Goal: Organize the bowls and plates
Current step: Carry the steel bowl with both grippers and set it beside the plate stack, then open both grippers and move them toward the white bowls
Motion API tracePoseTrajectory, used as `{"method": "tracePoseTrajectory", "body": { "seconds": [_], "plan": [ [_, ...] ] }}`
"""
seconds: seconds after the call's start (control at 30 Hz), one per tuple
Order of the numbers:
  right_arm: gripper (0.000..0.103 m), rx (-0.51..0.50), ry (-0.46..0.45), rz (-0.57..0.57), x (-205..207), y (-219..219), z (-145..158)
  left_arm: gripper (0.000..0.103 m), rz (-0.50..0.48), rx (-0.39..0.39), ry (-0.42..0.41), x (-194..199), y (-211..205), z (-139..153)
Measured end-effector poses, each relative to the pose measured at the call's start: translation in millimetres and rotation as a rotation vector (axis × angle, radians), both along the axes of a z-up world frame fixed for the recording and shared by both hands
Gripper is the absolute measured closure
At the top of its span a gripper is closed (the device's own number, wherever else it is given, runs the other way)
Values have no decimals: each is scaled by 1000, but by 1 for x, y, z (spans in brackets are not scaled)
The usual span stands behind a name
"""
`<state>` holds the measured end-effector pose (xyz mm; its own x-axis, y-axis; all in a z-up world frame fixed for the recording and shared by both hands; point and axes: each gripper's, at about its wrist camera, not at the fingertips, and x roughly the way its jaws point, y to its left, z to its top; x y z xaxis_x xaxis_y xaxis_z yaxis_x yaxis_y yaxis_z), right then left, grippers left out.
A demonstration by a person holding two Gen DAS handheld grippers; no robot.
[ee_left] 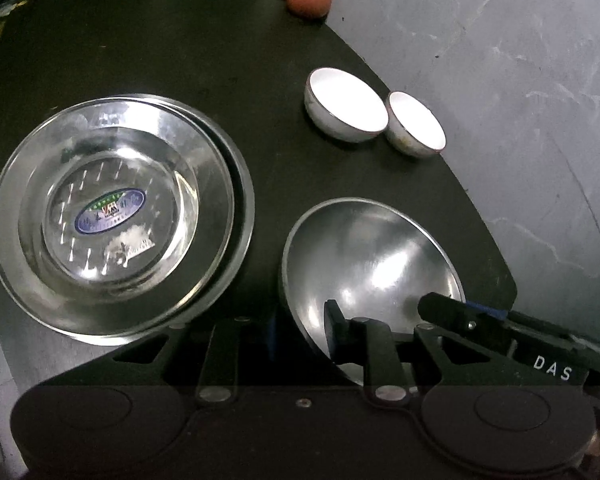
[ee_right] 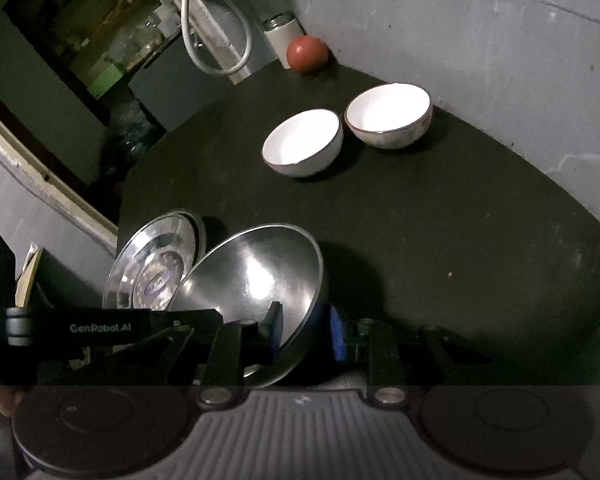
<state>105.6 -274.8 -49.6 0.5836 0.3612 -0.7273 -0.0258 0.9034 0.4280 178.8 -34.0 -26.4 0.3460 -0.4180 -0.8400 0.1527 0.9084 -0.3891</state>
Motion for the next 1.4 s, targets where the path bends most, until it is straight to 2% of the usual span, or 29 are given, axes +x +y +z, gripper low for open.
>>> {"method": "tracePoseTrajectory", "body": {
  "seconds": [0.4, 0.47, 0.53, 0.67, 0.73, 0.87, 0.93, 1.03, 1.13, 1.3, 1.4],
  "plan": [
    [74, -23, -10, 80, 1, -2, -6, 79, 19, 41, 5, 3, -9, 3],
    [72, -23, -17, 83, 2, -4, -6, 71, 27, 56, 0, 4, -8, 5],
    [68, -28, -29, 78, 2, -6, -6, 57, 39, 77, -11, 3, -6, 9],
    [56, -21, -46, 54, 1, -13, -5, 43, 41, 94, -45, 1, -1, 20],
    [48, -13, -55, 40, 2, -18, -4, 22, 48, 118, -71, 1, 0, 26],
    [31, 11, -82, 11, 3, -29, -1, 15, 44, 108, -126, 6, 2, 37],
    [23, 30, -91, 1, 5, -33, 1, 5, 39, 92, -148, 11, 0, 41],
    [12, 48, -106, -11, 8, -38, 3, 1, 32, 96, -182, 21, -4, 45],
    [2, 76, -115, -31, 13, -44, 2, 1, 34, 131, -204, 36, -7, 47],
    [0, 91, -122, -52, 20, -46, -7, 1, 3, 238, -182, 70, -12, 42],
    [0, 96, -122, -78, 26, -48, -12, 1, -11, 272, -196, 94, -16, 38]
  ]
}}
